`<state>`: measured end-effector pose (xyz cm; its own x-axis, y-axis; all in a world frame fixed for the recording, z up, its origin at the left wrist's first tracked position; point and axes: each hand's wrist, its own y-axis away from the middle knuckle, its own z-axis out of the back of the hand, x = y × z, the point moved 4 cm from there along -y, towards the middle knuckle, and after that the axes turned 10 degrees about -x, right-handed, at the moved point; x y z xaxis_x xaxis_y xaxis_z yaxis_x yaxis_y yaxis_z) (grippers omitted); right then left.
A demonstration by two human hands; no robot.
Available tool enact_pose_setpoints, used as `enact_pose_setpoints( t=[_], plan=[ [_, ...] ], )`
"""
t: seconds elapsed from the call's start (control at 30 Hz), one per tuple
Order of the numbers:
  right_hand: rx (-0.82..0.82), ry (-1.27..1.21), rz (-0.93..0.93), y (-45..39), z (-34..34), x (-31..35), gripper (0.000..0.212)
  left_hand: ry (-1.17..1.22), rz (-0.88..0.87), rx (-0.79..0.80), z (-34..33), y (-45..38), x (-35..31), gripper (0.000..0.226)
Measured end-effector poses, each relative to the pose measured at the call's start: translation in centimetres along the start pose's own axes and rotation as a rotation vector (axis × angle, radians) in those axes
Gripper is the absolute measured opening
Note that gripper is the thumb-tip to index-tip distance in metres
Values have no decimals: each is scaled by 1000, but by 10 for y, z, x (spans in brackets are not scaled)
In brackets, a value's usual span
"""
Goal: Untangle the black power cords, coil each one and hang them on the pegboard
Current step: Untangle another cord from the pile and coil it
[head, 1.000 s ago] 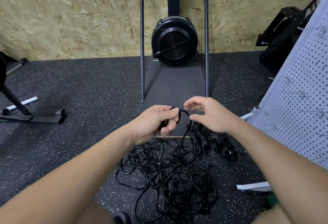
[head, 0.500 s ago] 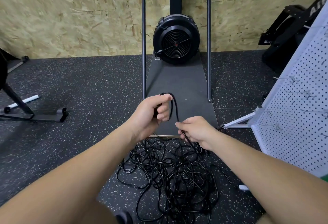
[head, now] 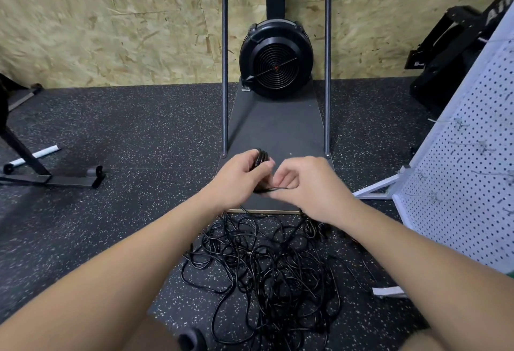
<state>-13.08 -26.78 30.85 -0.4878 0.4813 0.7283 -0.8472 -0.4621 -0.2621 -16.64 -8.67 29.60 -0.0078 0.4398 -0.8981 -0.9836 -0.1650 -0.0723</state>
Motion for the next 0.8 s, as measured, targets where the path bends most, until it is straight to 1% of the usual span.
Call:
enact_pose_setpoints(
  t=[0.07,0.13,0.17,0.2,0.27,0.3,0.37,0.4,0.47,0.57,0.67,0.73,0.8],
  plan=[
    [-124,50,10,-6,10,-1,38,54,33,129,-8,4,-9,32],
    [-165,103,-15,-10,15,-5,47,60,37,202,-11,8,-18,39],
    [-134,80,-47,-12,16,-9,50,63,30,231,-12,9,-21,43],
    [-67,-3,-86,-13,15,-13,50,81,28,256,-12,10,-22,45],
    [137,-254,-154,-12,9,-23,47,156,37,278,-10,11,-22,38],
    [224,-335,-176,-11,8,-28,44,195,40,275,-7,11,-21,33],
    [336,-344,-177,-8,10,-37,36,236,41,230,-3,8,-19,27],
    [349,-299,-158,-8,12,-41,32,255,47,201,-1,7,-16,27],
    [311,-232,-149,-10,11,-52,22,317,71,178,2,6,-13,30],
    [231,-240,-268,-13,5,-70,15,423,121,209,-5,11,-15,41],
    [198,-346,-417,-11,-6,-80,14,606,229,153,-11,12,-20,31],
    [266,-341,-477,-6,-19,-85,13,709,249,108,-11,7,-22,27],
    [407,-275,-485,1,-34,-88,12,773,254,83,-10,2,-22,27]
  ],
)
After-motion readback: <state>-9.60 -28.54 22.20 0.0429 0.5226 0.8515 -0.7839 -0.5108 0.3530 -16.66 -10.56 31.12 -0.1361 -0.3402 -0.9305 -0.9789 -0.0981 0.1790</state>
